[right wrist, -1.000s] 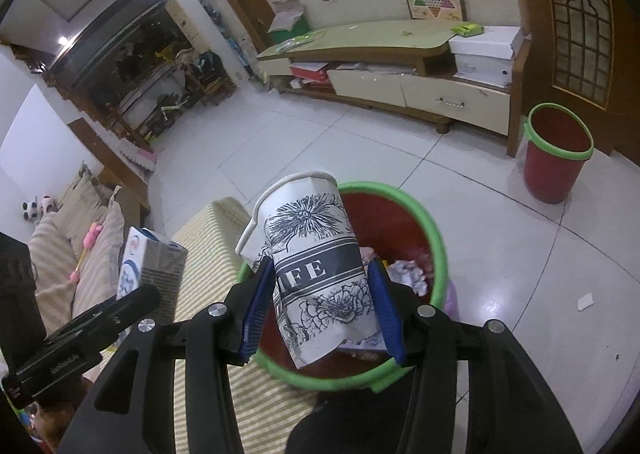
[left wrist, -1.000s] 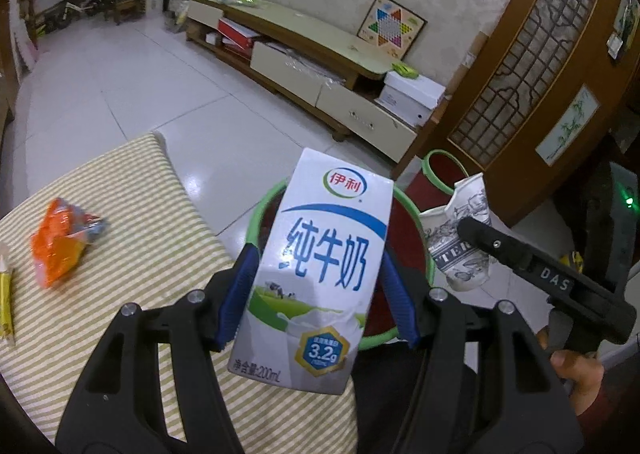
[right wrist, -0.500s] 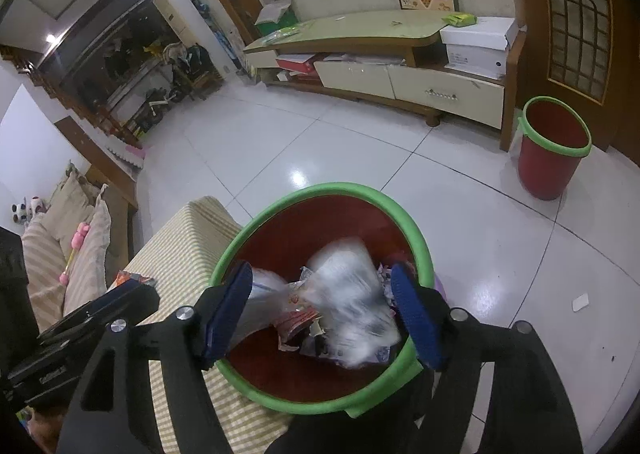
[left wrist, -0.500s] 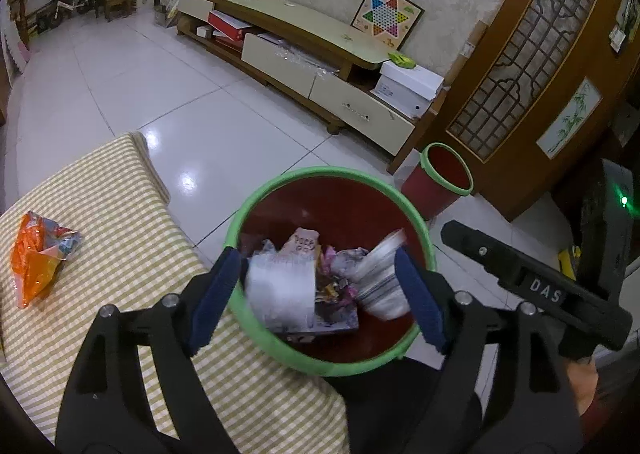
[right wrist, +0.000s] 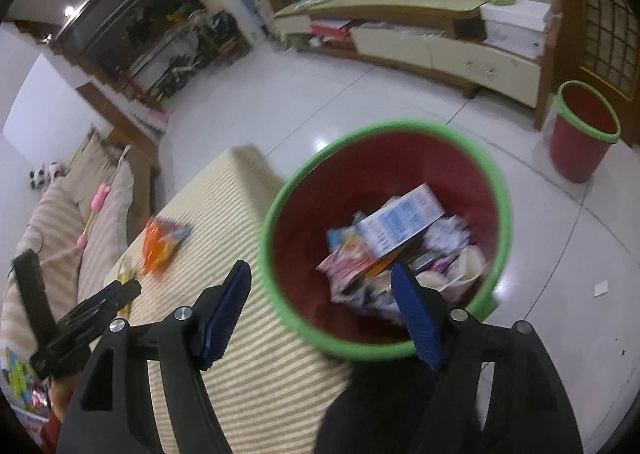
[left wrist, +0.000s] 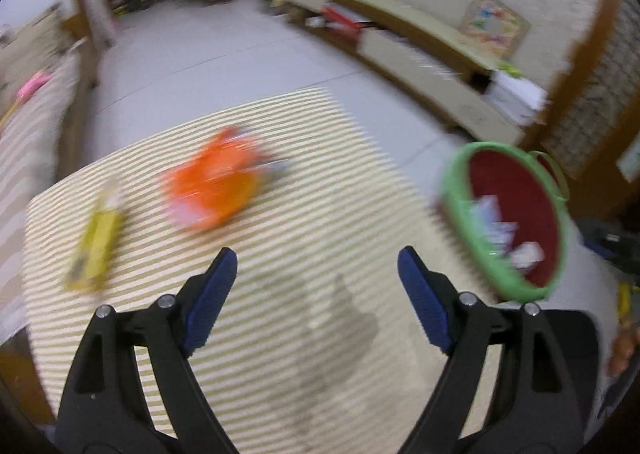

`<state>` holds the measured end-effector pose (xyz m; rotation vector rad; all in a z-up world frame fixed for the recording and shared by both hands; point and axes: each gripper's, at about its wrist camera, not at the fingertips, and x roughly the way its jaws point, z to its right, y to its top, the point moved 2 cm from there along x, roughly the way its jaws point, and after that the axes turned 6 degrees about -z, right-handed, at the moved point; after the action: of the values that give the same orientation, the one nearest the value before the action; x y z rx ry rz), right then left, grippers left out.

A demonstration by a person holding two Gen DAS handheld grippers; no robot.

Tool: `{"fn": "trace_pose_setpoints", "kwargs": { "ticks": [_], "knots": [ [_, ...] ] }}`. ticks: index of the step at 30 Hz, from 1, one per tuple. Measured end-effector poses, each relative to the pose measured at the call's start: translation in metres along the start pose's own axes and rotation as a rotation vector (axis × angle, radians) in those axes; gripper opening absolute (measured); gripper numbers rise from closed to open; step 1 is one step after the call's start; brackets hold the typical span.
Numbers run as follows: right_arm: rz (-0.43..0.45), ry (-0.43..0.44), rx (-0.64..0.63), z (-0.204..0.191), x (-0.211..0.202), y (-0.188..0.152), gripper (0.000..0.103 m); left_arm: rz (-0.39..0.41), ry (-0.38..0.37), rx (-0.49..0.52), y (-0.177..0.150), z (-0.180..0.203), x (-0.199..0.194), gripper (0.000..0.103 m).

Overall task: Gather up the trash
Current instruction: 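Grasp yellow tube package with left tool while right tool grasps orange snack bag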

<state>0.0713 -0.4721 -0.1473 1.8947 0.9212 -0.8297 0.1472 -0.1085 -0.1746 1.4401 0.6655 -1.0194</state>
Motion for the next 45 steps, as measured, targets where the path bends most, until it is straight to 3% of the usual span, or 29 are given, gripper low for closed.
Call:
{"fn": "trace_pose_setpoints", "kwargs": {
  "ticks": [5, 10, 13, 15, 17, 21, 22, 26, 30, 34, 37, 39, 45],
  "knots": [
    [-0.06, 0.014, -0.02, -0.029, 0.015, -0.018, 0.071, -0.011, 0.183, -0.14, -0.001, -0.107, 0.008, 0.08],
    [-0.106, 0.016, -0.021, -0.054, 0.029, -0.034, 0.071, -0.08, 0.214, -0.184, 0.018, -0.161, 0.039, 0.08],
    [-0.121, 0.014, -0.034, -0.067, 0.033, -0.038, 0.071, -0.114, 0.217, -0.162, 0.028, -0.168, 0.058, 0.08],
    [-0.131, 0.01, -0.06, -0.08, 0.035, -0.04, 0.071, -0.139, 0.2, -0.172, 0.029, -0.173, 0.069, 0.075],
    [-0.139, 0.007, -0.09, -0.092, 0.036, -0.04, 0.071, -0.163, 0.213, -0.187, 0.028, -0.182, 0.076, 0.049],
    [-0.148, 0.001, -0.157, -0.113, 0.043, -0.035, 0.071, -0.137, 0.167, -0.201, 0.019, -0.188, 0.064, 0.034],
    [-0.15, 0.0, -0.179, -0.119, 0.046, -0.033, 0.071, -0.13, 0.154, -0.205, 0.015, -0.188, 0.06, 0.025],
    [-0.161, 0.015, -0.281, -0.158, 0.073, -0.014, 0.073, -0.088, 0.088, -0.231, -0.016, -0.18, 0.024, 0.025],
    [-0.199, 0.076, -0.297, -0.19, 0.111, 0.005, 0.079, -0.085, 0.041, -0.247, -0.05, -0.16, 0.002, 0.025],
    [-0.268, 0.109, -0.238, -0.219, 0.17, 0.027, 0.079, -0.114, -0.012, -0.28, -0.08, -0.145, -0.01, 0.025],
    [-0.281, 0.063, -0.219, -0.24, 0.205, 0.042, 0.08, -0.132, -0.033, -0.303, -0.101, -0.137, -0.017, 0.025],
    [-0.288, 0.029, -0.215, -0.25, 0.224, 0.048, 0.085, -0.138, -0.033, -0.311, -0.112, -0.136, -0.019, 0.026],
    [-0.362, 0.028, -0.075, -0.256, 0.265, 0.058, 0.086, -0.147, -0.063, -0.343, -0.123, -0.137, -0.019, 0.028]
  ]
}}
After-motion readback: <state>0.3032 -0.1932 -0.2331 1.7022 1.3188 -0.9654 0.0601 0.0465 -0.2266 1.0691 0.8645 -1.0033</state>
